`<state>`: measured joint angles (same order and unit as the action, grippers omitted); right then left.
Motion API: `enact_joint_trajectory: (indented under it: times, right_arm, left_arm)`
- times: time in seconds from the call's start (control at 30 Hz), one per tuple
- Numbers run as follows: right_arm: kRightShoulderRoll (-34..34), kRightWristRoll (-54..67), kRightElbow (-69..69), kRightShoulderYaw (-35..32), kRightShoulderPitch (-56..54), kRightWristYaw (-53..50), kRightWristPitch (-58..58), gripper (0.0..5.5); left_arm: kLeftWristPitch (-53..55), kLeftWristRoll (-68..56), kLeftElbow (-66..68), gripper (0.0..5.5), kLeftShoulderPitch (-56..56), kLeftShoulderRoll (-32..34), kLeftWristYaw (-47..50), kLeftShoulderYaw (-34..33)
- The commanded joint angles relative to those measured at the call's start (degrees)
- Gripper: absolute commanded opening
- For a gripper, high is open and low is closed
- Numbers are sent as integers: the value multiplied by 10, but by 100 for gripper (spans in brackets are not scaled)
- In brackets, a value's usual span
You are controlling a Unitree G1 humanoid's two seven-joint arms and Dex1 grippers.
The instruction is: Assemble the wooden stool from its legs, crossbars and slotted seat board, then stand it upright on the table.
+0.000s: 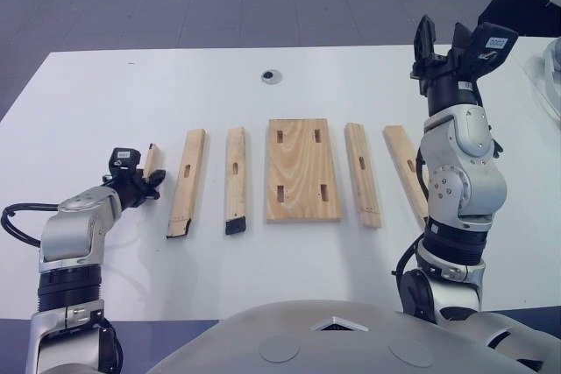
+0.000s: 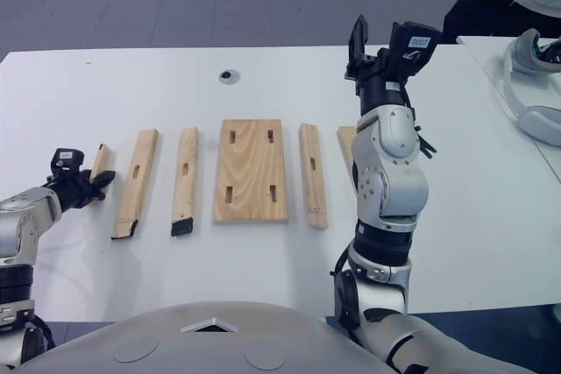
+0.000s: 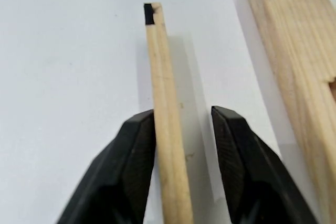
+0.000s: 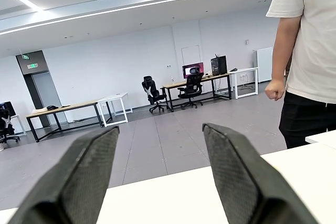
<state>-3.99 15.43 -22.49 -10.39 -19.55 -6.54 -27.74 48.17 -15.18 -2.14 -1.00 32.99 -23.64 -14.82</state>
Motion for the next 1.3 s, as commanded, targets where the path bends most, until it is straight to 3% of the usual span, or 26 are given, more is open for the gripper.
enact_joint_trajectory:
  times: [0.03, 0.27, 0.4, 0.57, 0.63, 0.73, 0.83, 0.9, 1.1, 1.3]
  right_arm:
    - [-1, -1, 6, -6, -12, -2, -4, 300]
    - [-1, 0, 10, -8, -17, -2, -5, 300]
    - [-2, 1, 16, -7, -19, 2, -6, 300]
    - [-6, 13, 32, -13, -31, 16, -5, 300]
    - [-3, 59, 42, -37, -54, 34, -18, 300]
    - [-7, 251, 68, -106, -113, 92, -96, 300]
    - [-44, 538, 100, -163, -192, 164, -205, 300]
    - [-69, 638, 113, -159, -216, 198, -247, 300]
    - [-101, 746, 116, -69, -211, 228, -322, 300]
    - [-115, 757, 124, -65, -212, 221, -294, 300]
  left_arm:
    - [9, 4, 22, 129, -10, -16, 5, 16]
    - [-4, 6, 29, 41, 6, -19, 15, 16]
    - [-30, 9, 53, 40, 31, -8, 15, 11]
    - [-152, 1, 197, 40, 236, 55, -13, -30]
    - [-174, -35, 225, 40, 344, 46, -54, -32]
    - [-110, -141, 207, 40, 461, -18, -141, -18]
    - [4, -262, 161, 40, 495, -76, -255, 27]
    - [55, -307, 138, 40, 498, -85, -299, 45]
    - [155, -400, 71, 40, 504, -110, -344, 72]
    - [172, -411, 49, 40, 493, -115, -335, 73]
